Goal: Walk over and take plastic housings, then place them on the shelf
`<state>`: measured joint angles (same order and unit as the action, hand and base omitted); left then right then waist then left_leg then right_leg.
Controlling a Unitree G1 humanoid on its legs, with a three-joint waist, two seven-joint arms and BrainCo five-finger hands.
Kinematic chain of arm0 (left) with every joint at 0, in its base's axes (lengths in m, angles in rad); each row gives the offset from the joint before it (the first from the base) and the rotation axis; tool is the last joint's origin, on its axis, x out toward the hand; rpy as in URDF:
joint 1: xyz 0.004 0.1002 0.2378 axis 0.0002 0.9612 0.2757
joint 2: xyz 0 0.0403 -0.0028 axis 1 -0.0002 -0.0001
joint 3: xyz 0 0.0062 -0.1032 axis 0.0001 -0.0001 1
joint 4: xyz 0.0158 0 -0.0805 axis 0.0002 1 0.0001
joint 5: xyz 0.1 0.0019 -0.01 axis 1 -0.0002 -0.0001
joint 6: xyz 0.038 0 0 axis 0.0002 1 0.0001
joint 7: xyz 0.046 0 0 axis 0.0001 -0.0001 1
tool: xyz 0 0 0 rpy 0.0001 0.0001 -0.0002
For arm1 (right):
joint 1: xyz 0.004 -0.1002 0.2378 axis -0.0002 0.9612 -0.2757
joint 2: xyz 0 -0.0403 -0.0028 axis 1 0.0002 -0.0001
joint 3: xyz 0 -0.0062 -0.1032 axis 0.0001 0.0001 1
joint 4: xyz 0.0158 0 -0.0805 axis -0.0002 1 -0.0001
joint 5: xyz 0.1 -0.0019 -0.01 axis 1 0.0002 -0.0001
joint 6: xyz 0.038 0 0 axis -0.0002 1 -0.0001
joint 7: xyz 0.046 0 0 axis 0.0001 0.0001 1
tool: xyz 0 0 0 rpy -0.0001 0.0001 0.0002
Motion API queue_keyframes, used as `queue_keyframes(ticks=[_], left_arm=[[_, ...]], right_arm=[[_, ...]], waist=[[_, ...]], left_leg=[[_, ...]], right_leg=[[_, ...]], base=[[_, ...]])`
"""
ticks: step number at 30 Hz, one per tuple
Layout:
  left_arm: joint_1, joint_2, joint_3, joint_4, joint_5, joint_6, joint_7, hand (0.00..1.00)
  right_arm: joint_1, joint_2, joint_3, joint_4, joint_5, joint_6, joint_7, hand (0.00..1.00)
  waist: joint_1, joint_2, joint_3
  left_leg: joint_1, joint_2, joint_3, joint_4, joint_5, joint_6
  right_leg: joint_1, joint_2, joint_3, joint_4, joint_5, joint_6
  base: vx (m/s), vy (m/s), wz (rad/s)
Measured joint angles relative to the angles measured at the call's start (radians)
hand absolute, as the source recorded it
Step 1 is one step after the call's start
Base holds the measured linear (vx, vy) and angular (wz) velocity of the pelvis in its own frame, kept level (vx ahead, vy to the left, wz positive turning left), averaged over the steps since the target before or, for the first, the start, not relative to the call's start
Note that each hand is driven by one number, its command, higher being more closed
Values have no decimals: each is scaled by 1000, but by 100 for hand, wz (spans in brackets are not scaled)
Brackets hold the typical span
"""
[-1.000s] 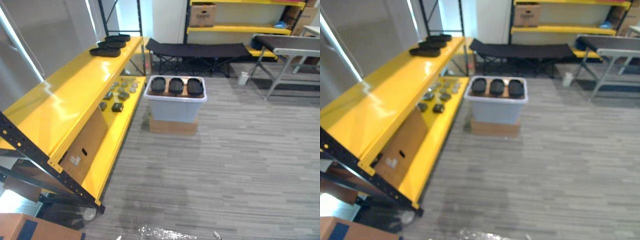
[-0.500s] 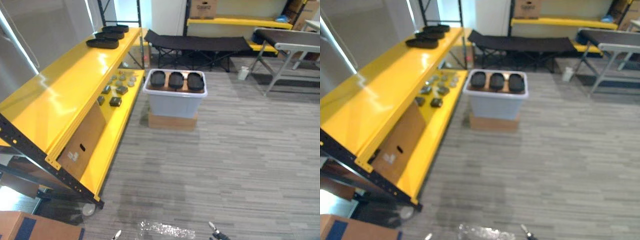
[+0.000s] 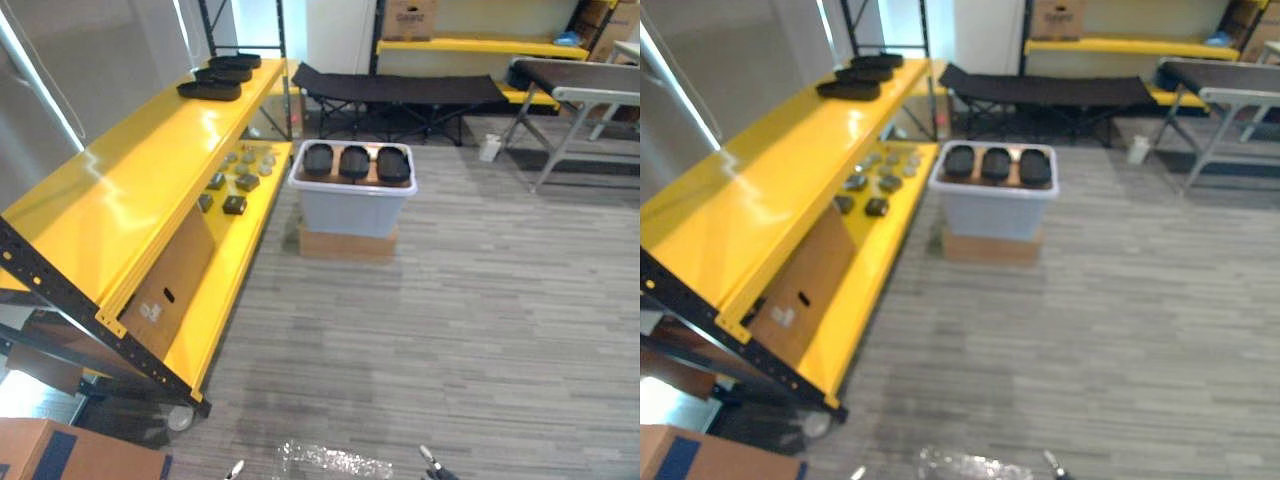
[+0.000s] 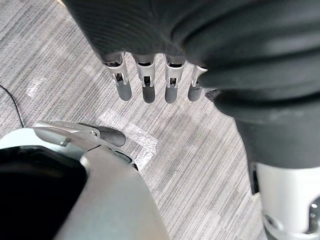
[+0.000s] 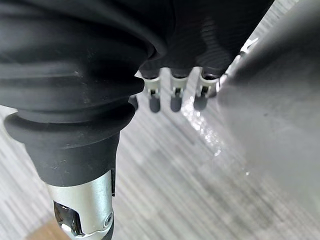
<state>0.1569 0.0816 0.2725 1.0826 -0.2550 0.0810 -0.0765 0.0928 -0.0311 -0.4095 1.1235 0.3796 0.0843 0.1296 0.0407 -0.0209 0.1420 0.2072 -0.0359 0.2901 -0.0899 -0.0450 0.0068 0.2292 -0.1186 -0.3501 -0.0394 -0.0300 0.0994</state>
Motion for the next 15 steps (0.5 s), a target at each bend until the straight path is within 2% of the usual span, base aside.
queue_keyframes(ticks=[2, 4, 5, 9, 12, 15], left_arm=[[-20, 6, -13, 0, 8, -5, -8, 0], [-42, 15, -37, -1, 30, -9, -12, 0], [-66, 30, -63, -2, 31, -15, -14, 0], [-106, 61, -96, -4, 27, -23, -13, 0], [-133, 66, -100, -13, 26, -48, -5, 0], [-145, 61, -104, -23, 26, -58, -4, 0]], right_arm=[[-27, -8, 19, 0, -6, 0, 0, 0], [-57, -16, 49, -1, -4, -2, 0, 0], [-101, -19, 61, -1, 0, -2, 0, 0], [-149, -17, 92, -17, 11, -23, 1, 0], [-153, -20, 120, -21, 12, -40, -3, 0], [-151, -15, 135, -22, 8, -40, -4, 0]], waist=[[1, 1, 24], [2, -2, 32], [7, -2, 59], [13, -35, 128], [29, -50, 134], [28, -46, 136]], left_leg=[[-11, 1, 2, 0, 0, 0], [-64, 4, 9, 1, 3, 4], [-89, 6, 22, 1, 8, 7], [-104, 5, 32, 6, 10, 9], [-104, -6, 46, 7, 7, 12], [-101, -12, 37, 8, -3, 26]], right_leg=[[-12, 1, 2, 3, 1, -1], [-75, 2, 11, 15, 6, -7], [-111, 5, 29, 17, 19, -13], [-132, 7, 58, 12, 30, -12], [-141, 5, 81, 11, 31, -12], [-138, -1, 81, 12, 34, -13]], base=[[-58, -1, -3], [-72, 10, -14], [-37, 13, -25], [-4, 10, -17], [68, 9, -14], [73, 26, -1]])
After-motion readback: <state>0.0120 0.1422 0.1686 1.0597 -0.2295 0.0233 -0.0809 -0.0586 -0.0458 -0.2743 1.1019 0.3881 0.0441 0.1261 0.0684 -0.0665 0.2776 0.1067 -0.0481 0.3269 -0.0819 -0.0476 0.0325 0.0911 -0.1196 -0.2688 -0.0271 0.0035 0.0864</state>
